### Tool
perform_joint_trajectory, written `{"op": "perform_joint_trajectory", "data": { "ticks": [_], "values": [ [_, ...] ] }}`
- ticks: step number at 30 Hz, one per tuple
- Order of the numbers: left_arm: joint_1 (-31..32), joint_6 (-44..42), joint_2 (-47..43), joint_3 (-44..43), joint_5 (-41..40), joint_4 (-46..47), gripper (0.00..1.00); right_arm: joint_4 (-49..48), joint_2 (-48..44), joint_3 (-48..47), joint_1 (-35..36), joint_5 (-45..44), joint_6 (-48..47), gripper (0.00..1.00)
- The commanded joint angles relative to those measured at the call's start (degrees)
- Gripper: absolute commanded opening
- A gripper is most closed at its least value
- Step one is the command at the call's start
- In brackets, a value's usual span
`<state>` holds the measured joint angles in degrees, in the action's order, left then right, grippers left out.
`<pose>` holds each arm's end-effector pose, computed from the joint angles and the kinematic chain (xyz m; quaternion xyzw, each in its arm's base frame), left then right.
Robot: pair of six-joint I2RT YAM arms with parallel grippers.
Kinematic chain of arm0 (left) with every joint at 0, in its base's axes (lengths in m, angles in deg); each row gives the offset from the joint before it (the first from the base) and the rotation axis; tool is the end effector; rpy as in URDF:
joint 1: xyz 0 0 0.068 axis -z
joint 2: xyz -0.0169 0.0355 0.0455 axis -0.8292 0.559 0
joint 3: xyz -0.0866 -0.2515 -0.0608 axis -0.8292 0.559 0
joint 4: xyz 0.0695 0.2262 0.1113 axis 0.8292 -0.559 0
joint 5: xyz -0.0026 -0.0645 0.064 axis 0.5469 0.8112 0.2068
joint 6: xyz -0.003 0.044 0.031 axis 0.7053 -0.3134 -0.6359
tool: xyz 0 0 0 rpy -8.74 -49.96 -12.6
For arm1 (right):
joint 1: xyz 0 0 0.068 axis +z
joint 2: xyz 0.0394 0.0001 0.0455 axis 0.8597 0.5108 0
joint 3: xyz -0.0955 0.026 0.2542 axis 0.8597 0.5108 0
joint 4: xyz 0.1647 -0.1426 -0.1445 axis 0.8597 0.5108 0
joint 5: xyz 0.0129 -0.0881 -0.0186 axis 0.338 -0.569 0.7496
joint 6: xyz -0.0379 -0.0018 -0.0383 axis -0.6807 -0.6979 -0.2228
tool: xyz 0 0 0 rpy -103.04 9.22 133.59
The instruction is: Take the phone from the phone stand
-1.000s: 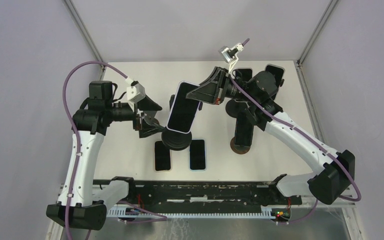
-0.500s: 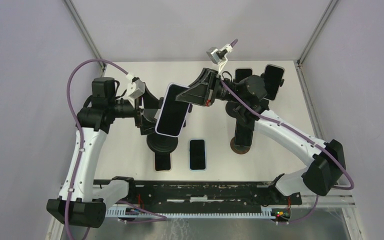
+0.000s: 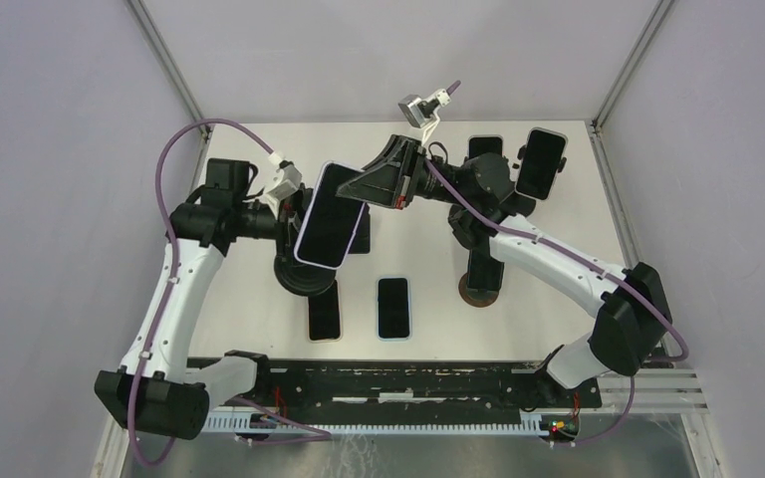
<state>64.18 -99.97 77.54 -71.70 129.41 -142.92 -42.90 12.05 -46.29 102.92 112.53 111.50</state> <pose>0.1897 -0.0627 0.3805 0.4707 0.5848 -0.5235 0.4029 0.2276 0.2500 0.4324 -0.2118 0.4889 0.7866 0.3121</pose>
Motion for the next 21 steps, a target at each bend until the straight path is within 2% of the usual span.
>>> {"op": "perform_joint_trajectory", "data": {
  "ticks": [1,3,6,7,12,15,21],
  "values": [
    [0.6,-10.9,2.6,-2.2,3.4,-10.6,0.49,-11.2,-0.5,-4.1,1.2,-5.0,2.6,0.0],
    [0.9,-16.2,4.1,-3.4,3.5,-16.1,0.35,-10.1,-0.2,-4.1,1.2,-4.6,1.6,0.0],
    [1.0,-30.1,7.0,-6.7,2.7,-28.7,0.07,-7.4,-0.7,-3.7,1.3,-3.4,-1.5,0.0],
    [1.1,-30.4,7.7,-7.2,2.5,-30.3,0.03,-6.0,-0.7,-4.0,1.2,-2.4,-2.6,0.0],
    [1.1,-30.8,6.3,-5.8,0.8,-30.5,0.02,2.8,-0.8,-5.8,0.1,1.5,-9.5,0.01],
    [1.2,-30.0,4.9,-5.4,0.6,-30.6,0.02,3.6,-0.4,-5.7,-0.3,4.5,-10.2,0.11],
    [1.3,-28.9,3.6,-5.4,0.3,-30.5,0.02,10.5,-0.9,-6.0,-0.4,9.1,-15.4,0.23]
  ]
}}
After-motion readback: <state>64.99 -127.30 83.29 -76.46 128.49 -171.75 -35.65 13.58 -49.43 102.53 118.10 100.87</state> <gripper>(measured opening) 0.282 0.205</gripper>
